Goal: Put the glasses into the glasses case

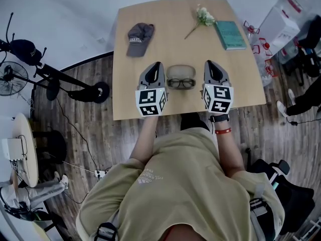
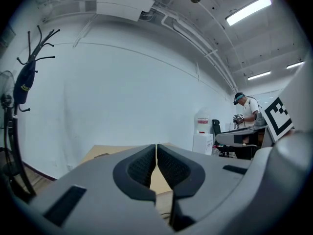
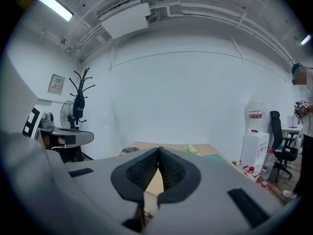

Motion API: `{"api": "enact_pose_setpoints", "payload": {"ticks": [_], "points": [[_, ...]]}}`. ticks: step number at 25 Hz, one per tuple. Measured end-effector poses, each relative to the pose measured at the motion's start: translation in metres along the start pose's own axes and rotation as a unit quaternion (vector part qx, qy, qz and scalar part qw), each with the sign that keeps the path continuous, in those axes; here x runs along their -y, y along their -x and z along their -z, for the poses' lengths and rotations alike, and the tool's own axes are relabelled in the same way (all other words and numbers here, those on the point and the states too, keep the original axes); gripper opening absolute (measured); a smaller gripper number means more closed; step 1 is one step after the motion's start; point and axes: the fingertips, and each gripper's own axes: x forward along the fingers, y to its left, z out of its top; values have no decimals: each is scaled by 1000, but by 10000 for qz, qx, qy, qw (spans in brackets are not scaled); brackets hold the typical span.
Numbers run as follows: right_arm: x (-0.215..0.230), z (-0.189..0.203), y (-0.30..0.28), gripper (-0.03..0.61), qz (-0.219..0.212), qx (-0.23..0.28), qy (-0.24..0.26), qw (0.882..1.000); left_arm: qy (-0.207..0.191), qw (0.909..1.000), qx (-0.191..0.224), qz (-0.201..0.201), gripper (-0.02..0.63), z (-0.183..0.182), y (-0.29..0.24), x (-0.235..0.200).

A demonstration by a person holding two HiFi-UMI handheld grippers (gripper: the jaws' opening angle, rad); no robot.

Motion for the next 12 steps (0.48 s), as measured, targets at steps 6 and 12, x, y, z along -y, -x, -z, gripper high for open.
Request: {"api": "enact_pose_setpoints", "payload": {"ticks": [6, 12], "points": [[2, 10, -15, 15, -119, -135, -94, 9998, 86, 9998, -191, 42, 29, 14, -16, -6], [6, 21, -40, 15, -339, -334, -30, 9989, -6, 9965, -798, 241, 31, 52, -43, -11]]}}
